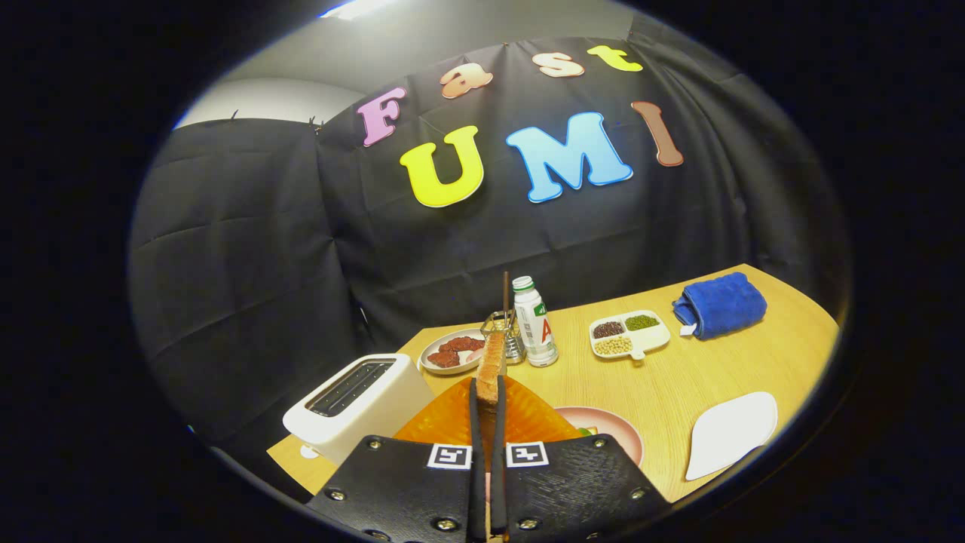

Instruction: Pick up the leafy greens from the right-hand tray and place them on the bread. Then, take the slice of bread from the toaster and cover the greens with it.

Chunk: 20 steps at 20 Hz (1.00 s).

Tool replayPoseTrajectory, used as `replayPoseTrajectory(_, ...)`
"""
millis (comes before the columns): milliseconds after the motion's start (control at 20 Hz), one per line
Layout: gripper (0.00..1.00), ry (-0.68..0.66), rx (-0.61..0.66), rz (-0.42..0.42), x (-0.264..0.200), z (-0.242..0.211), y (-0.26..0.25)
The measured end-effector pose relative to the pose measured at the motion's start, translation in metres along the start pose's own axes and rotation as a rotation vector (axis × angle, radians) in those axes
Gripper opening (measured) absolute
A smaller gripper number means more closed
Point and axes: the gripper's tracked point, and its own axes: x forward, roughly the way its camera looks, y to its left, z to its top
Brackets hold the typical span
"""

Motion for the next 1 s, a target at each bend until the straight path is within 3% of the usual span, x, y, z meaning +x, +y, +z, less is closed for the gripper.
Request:
replayPoseTrajectory(400, 0.03, 0.055, 0.122, -0.051, 0.010, -0.051, -0.020)
replayPoseTrajectory(1000, 0.03, 0.039, 0.075, -0.168, 0.004, -0.071, -0.059)
